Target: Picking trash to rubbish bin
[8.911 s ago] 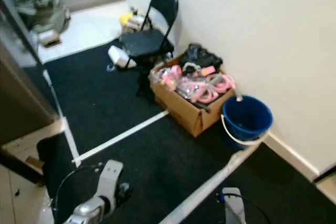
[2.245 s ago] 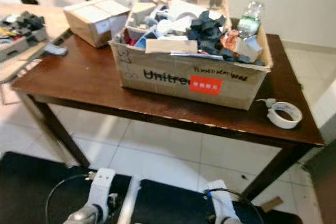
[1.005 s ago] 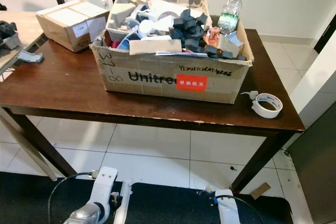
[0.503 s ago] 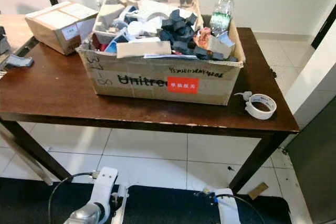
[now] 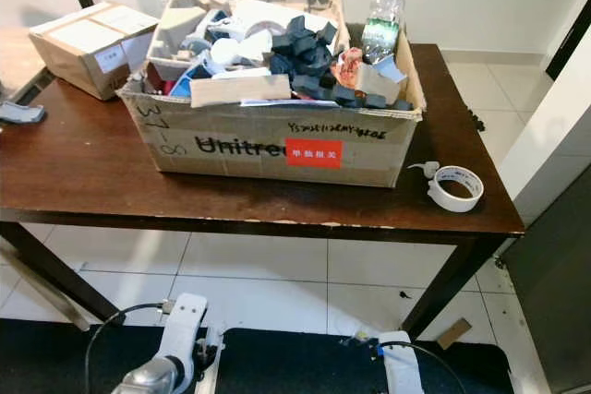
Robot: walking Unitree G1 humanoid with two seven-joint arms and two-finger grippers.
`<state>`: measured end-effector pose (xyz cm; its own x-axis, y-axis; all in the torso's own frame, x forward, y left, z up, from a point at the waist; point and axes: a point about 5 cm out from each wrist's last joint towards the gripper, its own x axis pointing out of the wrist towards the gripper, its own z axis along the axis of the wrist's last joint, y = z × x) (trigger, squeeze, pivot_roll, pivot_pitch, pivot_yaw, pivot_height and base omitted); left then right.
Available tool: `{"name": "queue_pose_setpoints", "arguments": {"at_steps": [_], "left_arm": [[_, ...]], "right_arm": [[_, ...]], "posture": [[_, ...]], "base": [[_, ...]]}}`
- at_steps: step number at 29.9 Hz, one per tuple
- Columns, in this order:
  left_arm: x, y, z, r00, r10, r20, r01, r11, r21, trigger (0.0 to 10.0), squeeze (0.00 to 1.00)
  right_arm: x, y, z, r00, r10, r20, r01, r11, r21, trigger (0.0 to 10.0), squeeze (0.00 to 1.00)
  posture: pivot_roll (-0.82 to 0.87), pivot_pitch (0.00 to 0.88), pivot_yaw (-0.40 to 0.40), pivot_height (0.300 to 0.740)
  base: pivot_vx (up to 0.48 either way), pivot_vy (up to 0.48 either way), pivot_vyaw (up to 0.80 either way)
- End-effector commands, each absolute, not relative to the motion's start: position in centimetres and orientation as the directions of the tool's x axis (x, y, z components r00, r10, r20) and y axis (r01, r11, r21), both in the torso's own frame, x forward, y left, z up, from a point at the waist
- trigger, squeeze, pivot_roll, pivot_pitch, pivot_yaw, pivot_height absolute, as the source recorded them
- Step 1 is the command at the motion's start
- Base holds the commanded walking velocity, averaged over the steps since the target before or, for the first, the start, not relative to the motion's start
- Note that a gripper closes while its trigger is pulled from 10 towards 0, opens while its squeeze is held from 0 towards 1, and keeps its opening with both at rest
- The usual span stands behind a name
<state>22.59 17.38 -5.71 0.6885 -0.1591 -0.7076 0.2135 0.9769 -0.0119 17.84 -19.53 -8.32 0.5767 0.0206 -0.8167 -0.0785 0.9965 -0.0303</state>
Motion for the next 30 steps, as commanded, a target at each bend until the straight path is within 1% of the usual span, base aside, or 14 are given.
{"name": "queue_pose_setpoints", "arguments": {"at_steps": [1, 11, 16, 30], "left_arm": [[22.24, 17.73, -5.93, 0.687, -0.134, -0.714, 0.192, 0.981, 0.0, 10.0, 0.0], [22.56, 18.41, -5.71, 0.697, -0.088, -0.712, 0.154, 0.988, 0.03, 10.0, 0.0], [22.35, 18.3, -5.9, 0.683, -0.095, -0.725, 0.156, 0.988, 0.017, 10.0, 0.0], [22.3, 18.05, -5.96, 0.679, -0.106, -0.727, 0.162, 0.987, 0.007, 10.0, 0.0]], "right_arm": [[17.04, -19.66, -8.71, 0.55, 0.014, -0.835, -0.071, 0.997, -0.03, 10.0, 0.0], [17.07, -19.84, -8.67, 0.552, 0.008, -0.834, -0.074, 0.996, -0.04, 10.0, 0.0], [17.06, -19.78, -8.69, 0.551, 0.008, -0.835, -0.075, 0.996, -0.04, 10.0, 0.0], [17.04, -19.77, -8.7, 0.551, 0.008, -0.834, -0.075, 0.996, -0.04, 10.0, 0.0]], "posture": [[0.04, 0.095, -0.002, 0.74], [0.05, 0.1, -0.007, 0.74], [0.05, 0.105, -0.006, 0.74], [0.05, 0.108, -0.005, 0.74]], "base": [[0.0, 0.0, 0.0], [0.0, 0.0, 0.0], [0.0, 0.0, 0.0], [0.0, 0.0, 0.0]]}}
